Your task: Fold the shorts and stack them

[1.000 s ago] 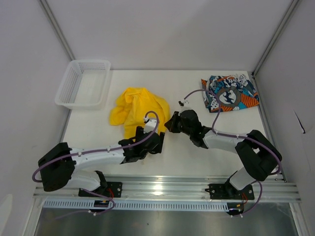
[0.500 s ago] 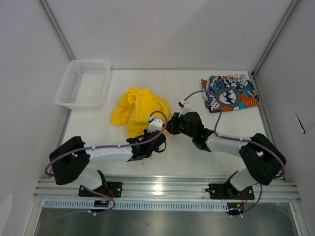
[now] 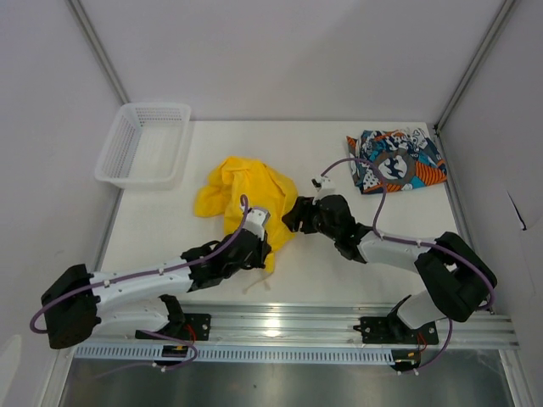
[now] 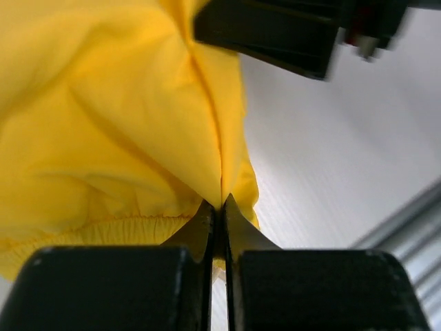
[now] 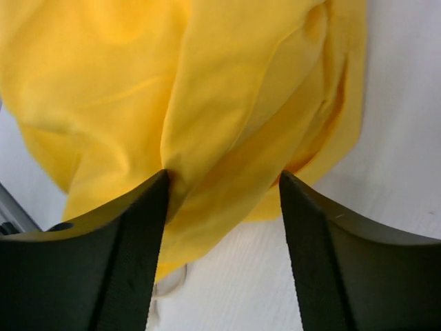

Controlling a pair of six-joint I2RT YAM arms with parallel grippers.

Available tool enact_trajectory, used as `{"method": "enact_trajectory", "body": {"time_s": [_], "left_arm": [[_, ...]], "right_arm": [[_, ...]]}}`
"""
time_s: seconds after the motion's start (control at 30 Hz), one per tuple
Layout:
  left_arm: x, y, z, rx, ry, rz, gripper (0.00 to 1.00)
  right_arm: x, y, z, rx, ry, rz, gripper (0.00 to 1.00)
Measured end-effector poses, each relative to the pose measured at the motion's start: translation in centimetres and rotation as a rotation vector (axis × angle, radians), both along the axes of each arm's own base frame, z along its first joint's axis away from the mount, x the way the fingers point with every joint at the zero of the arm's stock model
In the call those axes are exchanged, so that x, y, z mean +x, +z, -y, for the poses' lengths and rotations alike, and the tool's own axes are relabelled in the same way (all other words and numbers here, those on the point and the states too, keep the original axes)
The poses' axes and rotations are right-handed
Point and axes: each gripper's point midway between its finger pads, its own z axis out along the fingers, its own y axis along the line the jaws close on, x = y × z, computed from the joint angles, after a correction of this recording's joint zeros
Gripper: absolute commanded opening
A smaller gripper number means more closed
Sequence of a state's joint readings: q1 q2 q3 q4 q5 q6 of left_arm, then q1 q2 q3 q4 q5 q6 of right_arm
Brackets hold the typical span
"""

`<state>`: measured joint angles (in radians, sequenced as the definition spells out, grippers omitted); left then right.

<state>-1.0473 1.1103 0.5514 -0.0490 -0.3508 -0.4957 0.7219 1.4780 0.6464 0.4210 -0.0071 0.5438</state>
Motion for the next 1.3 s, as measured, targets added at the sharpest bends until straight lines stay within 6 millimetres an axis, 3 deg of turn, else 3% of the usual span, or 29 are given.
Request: {"method": "enact_trajectory", "body": {"time_s": [0.13,0.33,0.47,0.5,0.53,0.6,0.63,0.7,0.73,0.83,0.97,1.03,1.1,1.2,1.3], "left_arm": [[-2.4,1.0,1.6,-0.075,-0.151,-0.032,0.0],[-7.5,-2.3,3.3,0.012,-0.355,-0.127,0.0],[-9.3,-4.2,3.1,0.07,-0.407,-0.179,0.0],[-9.4,-4.4,3.0,0.072,-0.411,-0.184,0.0],[-9.5,-4.6,2.9,0.073,-0.415,-0.188,0.0],[-9.6,-4.6,2.8,0.071,-0.416,-0.19,0.0],[-9.7,-4.5,2.7,0.067,-0.419,-0.189,0.0],[-9.9,-4.1,2.5,0.054,-0.423,-0.184,0.0],[-9.9,-3.8,2.5,0.048,-0.424,-0.181,0.0],[-9.9,-3.0,2.0,0.036,-0.414,-0.172,0.0],[-9.4,-3.0,0.5,0.089,-0.344,-0.19,0.0],[-8.4,-2.2,-0.2,0.109,-0.291,-0.2,0.0],[-6.4,-0.4,-0.7,0.082,-0.216,-0.212,0.0],[-2.1,3.3,-2.9,-0.003,-0.056,-0.201,0.0],[0.9,7.1,-6.2,-0.053,0.099,-0.154,0.0]], "right_arm": [[0.8,-0.1,1.1,-0.016,-0.038,0.003,0.72],[1.6,-0.1,1.9,-0.063,-0.072,0.001,0.73],[2.2,0.4,2.0,-0.092,-0.075,0.013,0.71],[2.5,0.4,2.0,-0.109,-0.077,0.014,0.67],[2.9,0.3,1.9,-0.133,-0.081,0.009,0.53],[3.9,0.1,1.6,-0.171,-0.084,0.008,0.37],[4.2,-0.1,1.5,-0.186,-0.086,0.004,0.23],[4.5,-0.8,1.5,-0.213,-0.082,-0.006,0.05],[4.4,-1.3,1.6,-0.23,-0.081,-0.016,0.0],[4.2,-2.3,2.4,-0.269,-0.097,-0.041,0.0],[4.7,-2.1,3.6,-0.281,-0.141,-0.058,0.0],[5.1,-0.6,4.7,-0.258,-0.179,-0.054,0.0],[5.5,2.2,5.7,-0.217,-0.225,-0.013,0.0],[5.2,9.2,7.5,-0.094,-0.301,0.122,0.0],[2.1,15.6,8.6,0.065,-0.312,0.257,0.0]]}}
